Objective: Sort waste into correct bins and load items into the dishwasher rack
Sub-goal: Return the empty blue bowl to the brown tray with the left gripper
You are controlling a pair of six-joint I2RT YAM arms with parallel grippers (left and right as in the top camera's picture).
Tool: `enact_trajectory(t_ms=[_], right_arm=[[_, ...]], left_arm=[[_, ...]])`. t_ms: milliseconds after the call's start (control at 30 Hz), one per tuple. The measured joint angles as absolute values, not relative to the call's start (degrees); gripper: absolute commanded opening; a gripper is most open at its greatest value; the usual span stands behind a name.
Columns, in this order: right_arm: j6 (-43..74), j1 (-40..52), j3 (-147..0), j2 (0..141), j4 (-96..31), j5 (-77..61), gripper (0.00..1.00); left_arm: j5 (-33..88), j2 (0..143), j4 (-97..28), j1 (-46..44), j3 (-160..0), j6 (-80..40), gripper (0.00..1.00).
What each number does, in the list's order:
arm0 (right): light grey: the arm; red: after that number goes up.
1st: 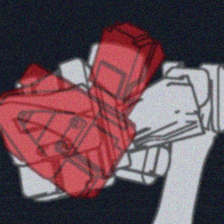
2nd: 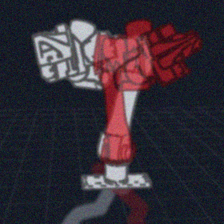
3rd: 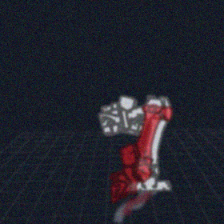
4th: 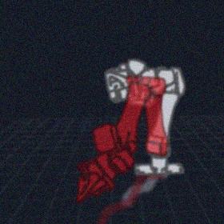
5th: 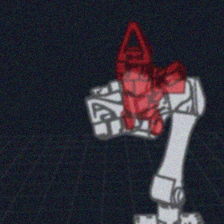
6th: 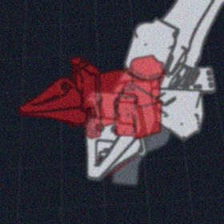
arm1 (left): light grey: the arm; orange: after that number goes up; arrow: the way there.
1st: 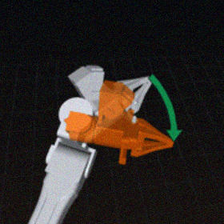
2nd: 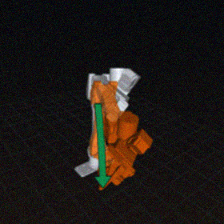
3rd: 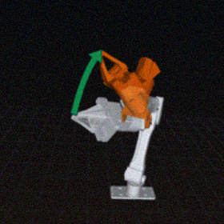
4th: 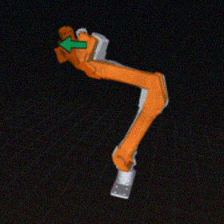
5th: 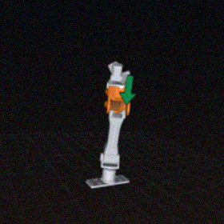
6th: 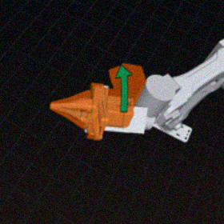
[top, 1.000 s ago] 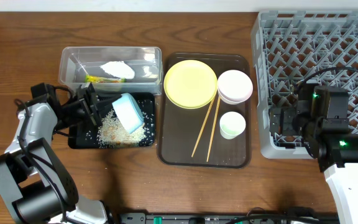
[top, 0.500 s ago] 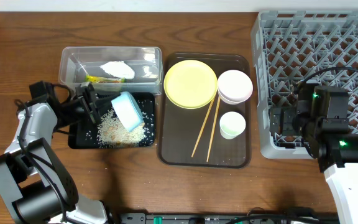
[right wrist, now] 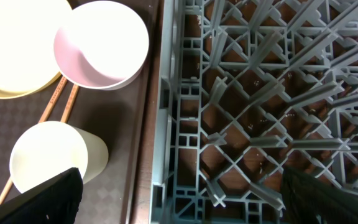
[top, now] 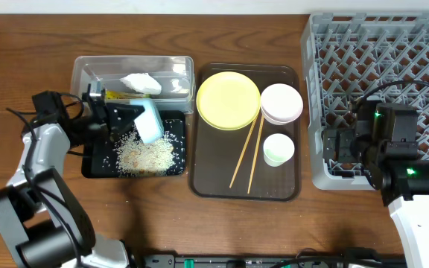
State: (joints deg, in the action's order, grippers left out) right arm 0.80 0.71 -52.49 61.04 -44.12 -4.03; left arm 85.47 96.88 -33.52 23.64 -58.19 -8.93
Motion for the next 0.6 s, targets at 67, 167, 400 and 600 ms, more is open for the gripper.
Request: enact_trajectory(t_ms=[67,167,400,600], right_arm=[[0.8,0.7,-52.5,61.0,-44.1,-4.0,0.99],[0.8,0.7,-52.5,61.0,-44.1,-4.0,0.99],[0.8,0.7,-52.5,61.0,-44.1,-4.1,0.99],[0.8,0.7,-52.5,61.0,-44.2,-4.1,0.99]], left_arm=[[81.3,94.5,-34.3,21.9,-58.2,-8.7,0.06],[71.1,88.1,-34.5,16.0,-58.1,-9.2,0.06],[43.5,78.4,-33.9,-6.2,-58.1,-10.7,0.07],[23.2,81.9,-32.9,-24.8,-58.1,-11.2,0.1]])
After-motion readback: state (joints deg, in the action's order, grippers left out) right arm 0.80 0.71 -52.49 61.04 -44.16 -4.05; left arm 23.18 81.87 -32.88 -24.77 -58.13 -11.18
